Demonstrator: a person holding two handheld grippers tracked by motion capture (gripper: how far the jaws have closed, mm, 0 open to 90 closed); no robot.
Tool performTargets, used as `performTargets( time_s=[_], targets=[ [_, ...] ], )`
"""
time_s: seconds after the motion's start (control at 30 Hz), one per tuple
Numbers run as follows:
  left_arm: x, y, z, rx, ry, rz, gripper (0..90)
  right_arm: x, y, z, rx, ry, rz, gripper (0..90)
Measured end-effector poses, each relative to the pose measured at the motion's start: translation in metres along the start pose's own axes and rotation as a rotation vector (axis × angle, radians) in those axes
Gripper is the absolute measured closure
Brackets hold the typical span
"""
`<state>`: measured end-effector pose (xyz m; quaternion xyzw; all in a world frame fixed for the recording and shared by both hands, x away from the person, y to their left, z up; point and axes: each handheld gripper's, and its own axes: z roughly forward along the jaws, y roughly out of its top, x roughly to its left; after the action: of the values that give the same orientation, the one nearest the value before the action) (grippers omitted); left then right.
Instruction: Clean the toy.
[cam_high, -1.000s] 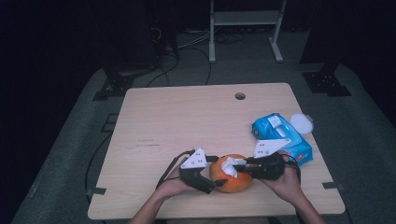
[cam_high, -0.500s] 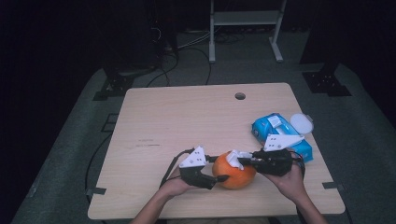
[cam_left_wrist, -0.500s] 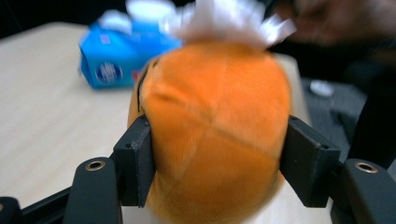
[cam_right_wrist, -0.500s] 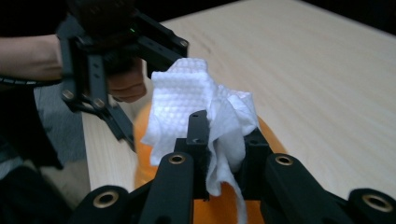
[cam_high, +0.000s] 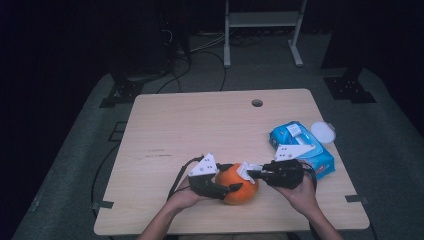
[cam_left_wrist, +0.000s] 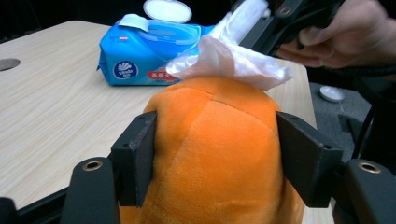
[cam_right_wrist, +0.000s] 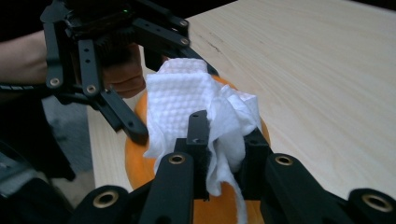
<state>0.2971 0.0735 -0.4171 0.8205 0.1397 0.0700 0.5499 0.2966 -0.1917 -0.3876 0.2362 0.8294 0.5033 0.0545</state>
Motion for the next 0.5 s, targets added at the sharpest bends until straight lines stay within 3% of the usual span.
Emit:
performTargets(
  time_s=[0.07, 0.17, 0.2, 0.27, 0.37, 0.5],
  targets=[
    [0.0, 0.0, -0.001, 0.003, 0.001, 0.006, 33.4, 0.004, 0.001, -0.001, -0.003, -0.007, -0.019, 77.6],
    [-0.002, 0.0, -0.001, 0.001, -0.007, 0.018, 30.9, 0.001, 0.0, -0.002, -0.001, -0.001, -0.008, 77.7],
    [-0.004, -0.002, -0.001, -0.008, -0.043, 0.034, 28.1, -0.002, -0.004, -0.003, 0.014, -0.02, -0.004, 77.6],
    [-0.004, -0.003, 0.001, -0.018, -0.047, 0.044, 27.0, -0.006, -0.008, -0.003, 0.032, -0.039, 0.012, 77.7],
    [-0.004, -0.003, 0.004, -0.018, -0.025, 0.042, 28.7, -0.005, -0.007, -0.004, 0.024, -0.038, 0.012, 77.7],
    [-0.007, -0.003, 0.007, -0.02, 0.007, 0.031, 29.6, 0.01, 0.004, -0.003, -0.002, -0.016, -0.047, 77.6]
  ],
)
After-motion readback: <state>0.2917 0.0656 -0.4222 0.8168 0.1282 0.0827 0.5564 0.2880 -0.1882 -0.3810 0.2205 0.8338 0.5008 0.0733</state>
